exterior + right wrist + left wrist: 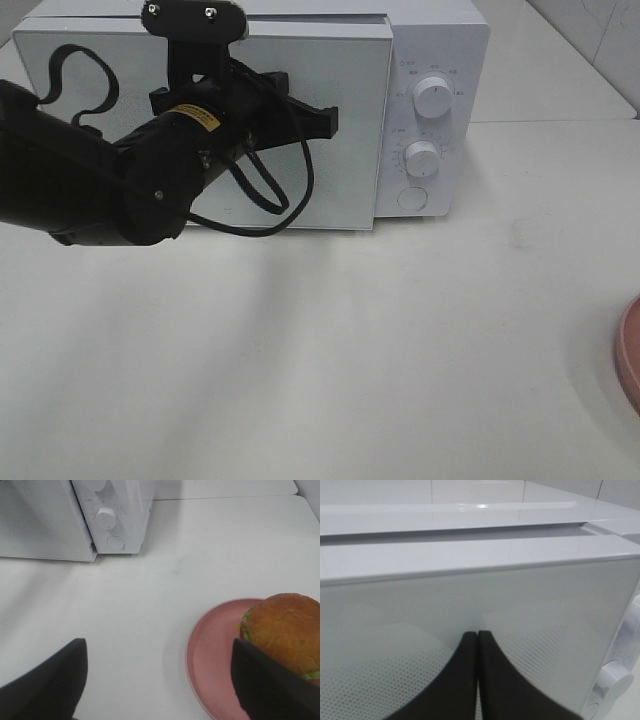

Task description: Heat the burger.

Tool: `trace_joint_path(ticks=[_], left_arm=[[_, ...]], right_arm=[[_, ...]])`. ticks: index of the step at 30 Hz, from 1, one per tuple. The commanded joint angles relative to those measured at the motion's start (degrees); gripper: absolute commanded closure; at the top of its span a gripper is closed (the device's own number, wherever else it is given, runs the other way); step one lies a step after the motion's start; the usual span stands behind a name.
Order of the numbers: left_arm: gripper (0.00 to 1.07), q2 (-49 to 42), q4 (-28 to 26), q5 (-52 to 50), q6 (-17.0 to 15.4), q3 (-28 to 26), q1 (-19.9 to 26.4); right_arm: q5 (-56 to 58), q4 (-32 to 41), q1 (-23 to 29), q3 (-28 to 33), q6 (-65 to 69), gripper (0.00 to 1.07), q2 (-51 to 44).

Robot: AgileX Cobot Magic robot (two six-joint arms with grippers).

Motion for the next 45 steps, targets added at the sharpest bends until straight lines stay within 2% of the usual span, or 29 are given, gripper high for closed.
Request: trace_joint_path(ticks=[1,7,12,17,23,29,30,31,34,35,36,37,38,39,40,41,44,45], left_arm=[[1.07,1.2,-1.7,0.4,1.5,-2.3,-0.2],[1.07,3.0,-1.8,1.4,1.7,-4.9,-0.2],[1.07,4.9,-2.2,4.6,1.7,-9.6,2.3],[1.07,5.6,-2.2,6.1,1.7,-11.5,4.1],[1.07,4.5,-1.8,10.4,1.7,-10.8,3.3],[1.07,0.0,-1.7,13.1,2.6,-5.4,0.2],[1.07,-2.5,-1.7,15.8,3.2,-2.9,-0.7],[1.0,-5.1,-1.7,20.4,3.2,-0.7,-1.1],[0.93,-6.0,-1.6,23.1,3.2,-0.1,-1.1],[0.69,-8.4,-1.6,30.6,3.2,1.3,-1.1],[0.39,-10.0,-1.6,38.5,3.2,1.9,-0.7],[0.39,-10.0,-1.6,38.5,3.2,1.9,-0.7],[0.23,-10.8,-1.5,41.8,3.2,1.9,-0.7],[0.23,-10.8,-1.5,41.8,3.2,1.9,-0.7],[0.04,-12.2,0.1,49.0,3.2,1.9,-0.7],[0.06,-13.3,2.6,54.5,3.2,1.9,-0.7],[0.06,-13.8,4.0,57.4,3.2,1.9,-0.7],[0.06,-14.6,6.3,62.9,2.9,1.9,-0.7]], right_arm=[[0.0,0.0,-0.3,0.3,-0.9,0.31,-1.4],[0.0,0.0,-0.3,0.3,-0.9,0.31,-1.4],[0.0,0.0,-0.3,0.3,-0.9,0.31,-1.4],[0.0,0.0,-0.3,0.3,-0.9,0.31,-1.4],[0.0,0.0,-0.3,0.3,-0.9,0.31,-1.4],[0.0,0.0,-0.3,0.3,-0.9,0.31,-1.4],[0.0,0.0,-0.3,0.3,-0.9,0.31,-1.4],[0.0,0.0,-0.3,0.3,-0.9,0.31,-1.4],[0.0,0.0,-0.3,0.3,-0.9,0.31,-1.4],[0.0,0.0,-0.3,0.3,-0.9,0.31,-1.4],[0.0,0.0,-0.3,0.3,-0.9,0.31,-1.4],[0.0,0.0,-0.3,0.3,-0.9,0.31,-1.4],[0.0,0.0,-0.3,0.3,-0.9,0.31,-1.4],[0.0,0.0,-0.3,0.3,-0.9,0.31,-1.4],[0.0,0.0,-0.3,0.3,-0.9,0.31,-1.4],[0.0,0.0,-0.3,0.3,-0.9,0.31,-1.4],[0.0,0.0,-0.3,0.3,-0.9,0.31,-1.4],[0.0,0.0,-0.3,0.3,-0.9,0.31,-1.4]])
